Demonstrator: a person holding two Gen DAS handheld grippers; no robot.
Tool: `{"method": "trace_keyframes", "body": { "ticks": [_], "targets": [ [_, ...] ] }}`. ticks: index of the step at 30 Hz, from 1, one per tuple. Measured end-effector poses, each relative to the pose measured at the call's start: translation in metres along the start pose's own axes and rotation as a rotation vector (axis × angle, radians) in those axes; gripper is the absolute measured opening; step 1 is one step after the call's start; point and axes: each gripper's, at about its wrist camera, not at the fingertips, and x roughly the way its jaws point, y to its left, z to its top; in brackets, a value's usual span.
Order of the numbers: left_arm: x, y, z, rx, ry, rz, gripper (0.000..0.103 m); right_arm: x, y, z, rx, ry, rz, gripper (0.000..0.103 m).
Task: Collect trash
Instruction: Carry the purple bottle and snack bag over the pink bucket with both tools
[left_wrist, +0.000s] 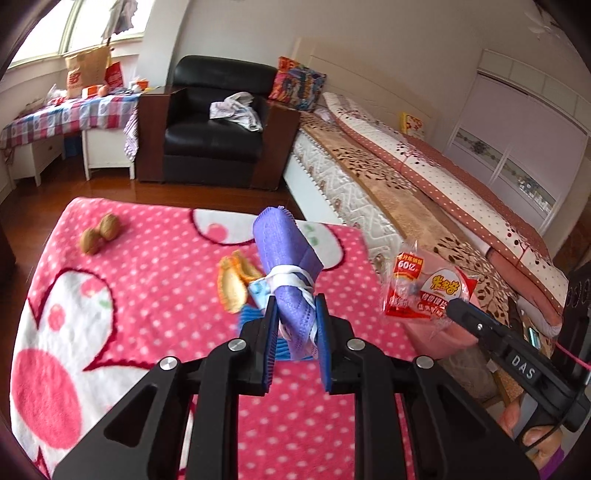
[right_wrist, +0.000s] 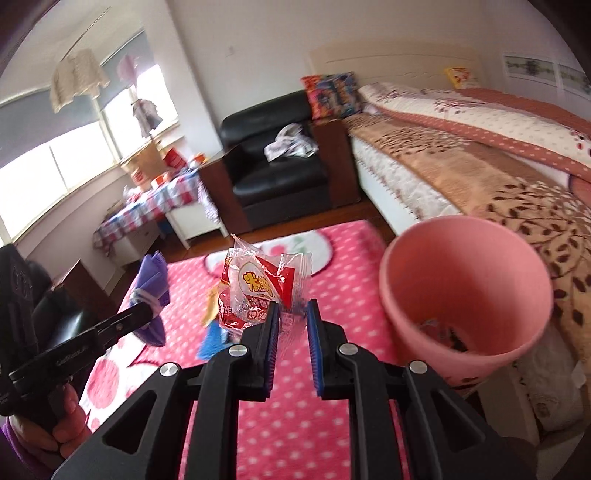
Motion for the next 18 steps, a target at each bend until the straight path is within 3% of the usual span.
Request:
{"method": "trace_keyframes", "body": {
  "ticks": [8,18],
  "targets": [
    [0.026,-0.061,0.010,0.089,0.003,-0.074,0.018,-0.018,-0.067,0.015,0.051,-0.083,-0.147,0.015],
    [0.075,-0.135,0.014,0.182,0.035,-0.178,0.019,-0.011,-0.120,0.023,0.061,-0.108,-0.292,0.015]
  ]
}}
